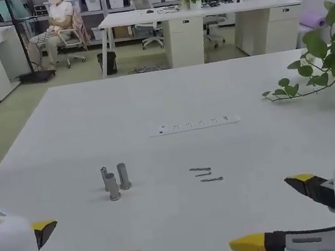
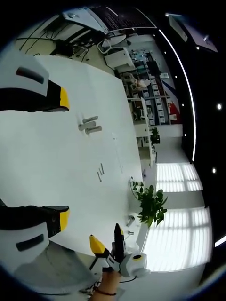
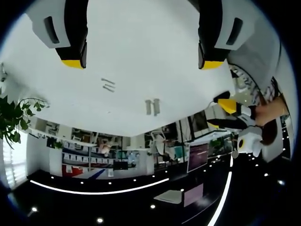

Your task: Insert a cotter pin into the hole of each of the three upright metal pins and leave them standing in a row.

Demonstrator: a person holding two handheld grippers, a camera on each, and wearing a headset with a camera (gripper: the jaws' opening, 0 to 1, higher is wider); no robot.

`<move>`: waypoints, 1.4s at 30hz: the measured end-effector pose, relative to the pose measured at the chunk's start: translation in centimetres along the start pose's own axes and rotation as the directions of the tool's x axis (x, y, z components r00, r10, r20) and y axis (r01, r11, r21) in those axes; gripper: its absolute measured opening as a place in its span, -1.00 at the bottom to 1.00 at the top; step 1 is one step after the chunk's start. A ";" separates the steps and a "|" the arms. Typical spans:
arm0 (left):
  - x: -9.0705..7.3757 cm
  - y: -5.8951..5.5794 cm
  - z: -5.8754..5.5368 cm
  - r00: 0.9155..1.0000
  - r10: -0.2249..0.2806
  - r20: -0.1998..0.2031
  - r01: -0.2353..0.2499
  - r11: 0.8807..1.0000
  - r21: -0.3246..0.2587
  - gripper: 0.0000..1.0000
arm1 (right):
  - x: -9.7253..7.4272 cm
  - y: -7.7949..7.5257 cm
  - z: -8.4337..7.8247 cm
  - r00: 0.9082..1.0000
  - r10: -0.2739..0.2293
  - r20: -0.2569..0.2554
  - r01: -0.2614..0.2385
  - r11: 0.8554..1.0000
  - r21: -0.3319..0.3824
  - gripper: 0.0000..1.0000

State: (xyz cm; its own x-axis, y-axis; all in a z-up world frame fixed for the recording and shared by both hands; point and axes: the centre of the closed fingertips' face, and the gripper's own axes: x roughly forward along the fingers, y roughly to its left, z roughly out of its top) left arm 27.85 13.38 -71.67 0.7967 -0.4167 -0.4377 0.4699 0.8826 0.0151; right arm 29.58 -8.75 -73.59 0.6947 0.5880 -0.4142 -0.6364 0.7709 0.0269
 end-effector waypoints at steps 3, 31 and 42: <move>0.0 0.0 0.1 1.000 0.003 0.002 -0.003 1.000 0.008 0.64 | 0.0 -0.1 0.3 1.000 -0.004 0.020 0.004 1.000 -0.019 1.00; 1.2 0.6 -0.3 1.000 -0.001 -0.009 0.001 1.000 0.024 0.64 | 0.7 0.1 0.2 1.000 0.027 0.007 -0.027 1.000 -0.006 1.00; 4.0 3.4 1.0 0.999 0.041 0.022 -0.040 0.999 -0.007 0.30 | 1.2 -0.1 0.7 0.999 0.047 0.026 -0.048 0.999 0.025 0.90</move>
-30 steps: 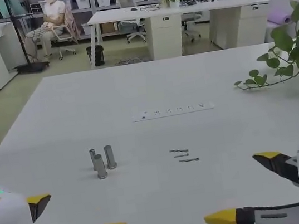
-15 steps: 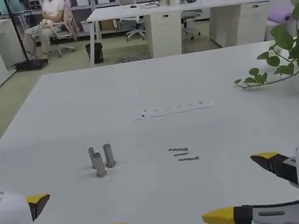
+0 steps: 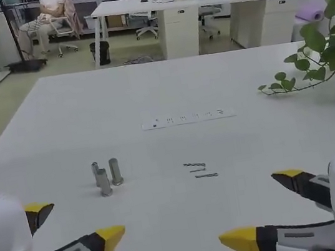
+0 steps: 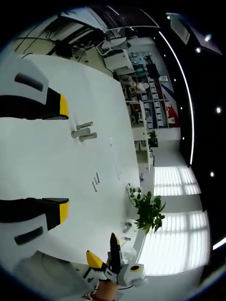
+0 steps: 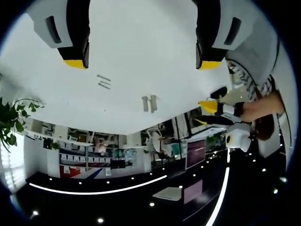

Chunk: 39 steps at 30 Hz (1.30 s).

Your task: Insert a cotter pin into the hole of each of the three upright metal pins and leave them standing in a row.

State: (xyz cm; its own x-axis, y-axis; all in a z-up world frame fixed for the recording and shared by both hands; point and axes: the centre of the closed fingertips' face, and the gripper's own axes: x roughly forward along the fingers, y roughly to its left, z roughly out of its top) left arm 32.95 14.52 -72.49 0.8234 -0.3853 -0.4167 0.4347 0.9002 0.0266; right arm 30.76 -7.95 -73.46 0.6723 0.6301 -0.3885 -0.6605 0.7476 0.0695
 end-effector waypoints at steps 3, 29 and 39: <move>0.9 1.0 0.3 1.000 0.030 -0.007 -0.030 0.999 0.015 0.16 | 0.1 -0.2 0.1 1.000 0.000 0.006 0.000 1.000 0.006 0.88; 9.7 5.8 0.0 0.998 0.052 0.028 -0.052 0.998 0.017 -0.38 | 1.6 -1.5 0.0 1.000 0.007 -0.003 -0.007 1.000 0.027 0.79; 13.1 6.6 -0.8 0.999 0.051 0.002 -0.051 0.998 0.021 -0.44 | 2.5 -1.4 -0.2 1.000 0.025 -0.011 -0.024 0.999 0.026 0.76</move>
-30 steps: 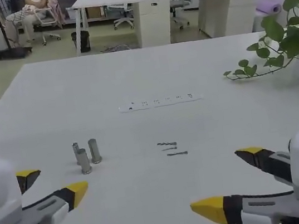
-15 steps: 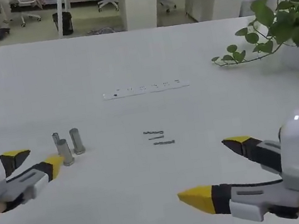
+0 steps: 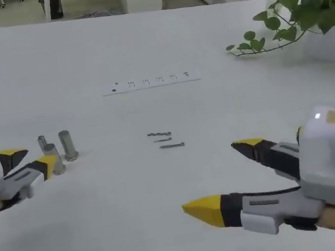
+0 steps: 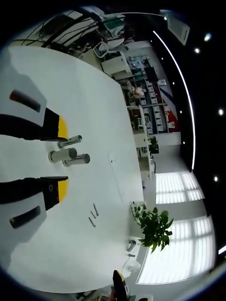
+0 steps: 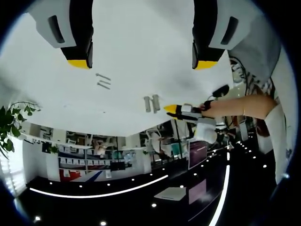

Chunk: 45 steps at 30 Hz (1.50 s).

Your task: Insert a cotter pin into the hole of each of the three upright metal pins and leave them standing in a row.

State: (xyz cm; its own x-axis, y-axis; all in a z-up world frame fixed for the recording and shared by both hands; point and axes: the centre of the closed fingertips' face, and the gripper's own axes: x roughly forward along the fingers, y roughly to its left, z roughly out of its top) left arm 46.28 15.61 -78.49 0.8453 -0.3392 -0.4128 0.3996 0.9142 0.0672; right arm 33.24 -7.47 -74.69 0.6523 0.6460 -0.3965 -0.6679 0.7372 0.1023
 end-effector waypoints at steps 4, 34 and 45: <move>1.2 0.2 -0.6 1.000 -0.004 -0.019 0.004 1.000 0.009 -0.47 | 0.3 -0.1 0.0 1.000 0.003 -0.003 -0.003 1.000 -0.002 0.75; 5.0 0.5 -3.1 0.997 -0.030 -0.073 0.031 0.999 0.014 -0.76 | 1.9 -0.2 -1.4 0.999 0.019 -0.030 -0.017 0.999 0.047 0.70; 4.9 0.5 -3.0 0.997 -0.019 -0.071 0.018 1.000 -0.009 -0.78 | 2.0 0.1 -1.3 1.000 0.023 -0.021 -0.021 0.998 0.066 0.68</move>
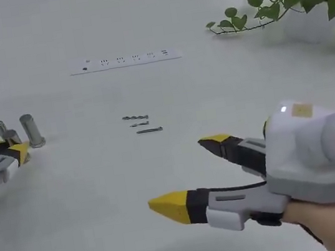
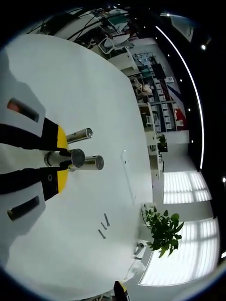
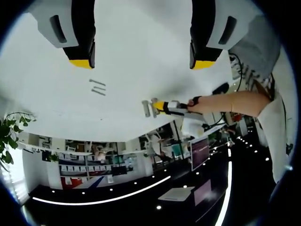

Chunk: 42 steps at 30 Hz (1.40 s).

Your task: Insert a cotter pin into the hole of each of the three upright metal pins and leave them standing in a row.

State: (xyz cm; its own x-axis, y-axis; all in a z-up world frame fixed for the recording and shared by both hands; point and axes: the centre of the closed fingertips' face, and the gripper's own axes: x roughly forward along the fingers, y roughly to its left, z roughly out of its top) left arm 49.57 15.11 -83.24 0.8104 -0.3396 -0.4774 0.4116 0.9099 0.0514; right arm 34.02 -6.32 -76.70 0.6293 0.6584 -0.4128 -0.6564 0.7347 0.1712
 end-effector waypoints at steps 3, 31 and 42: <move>0.0 -0.1 0.0 1.000 -0.001 -0.002 0.001 1.000 -0.012 -0.79 | 0.0 0.1 0.1 1.000 0.001 0.001 -0.001 1.000 -0.001 0.68; -2.8 -7.0 -0.7 0.998 -0.065 -0.024 0.063 0.997 -0.047 -0.79 | -0.9 0.8 0.1 1.000 0.013 -0.002 -0.013 1.000 -0.010 0.63; -3.7 -9.7 -0.4 0.999 -0.032 -0.016 0.031 0.995 -0.094 -0.79 | -1.6 1.0 0.0 1.000 0.013 0.002 -0.013 1.000 -0.009 0.61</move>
State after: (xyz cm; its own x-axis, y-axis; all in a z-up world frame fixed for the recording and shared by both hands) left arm 42.41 7.58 -82.39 0.7898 -0.3651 -0.4929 0.3955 0.9173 -0.0457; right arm 32.31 -6.64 -75.86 0.6214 0.6686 -0.4085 -0.6687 0.7242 0.1683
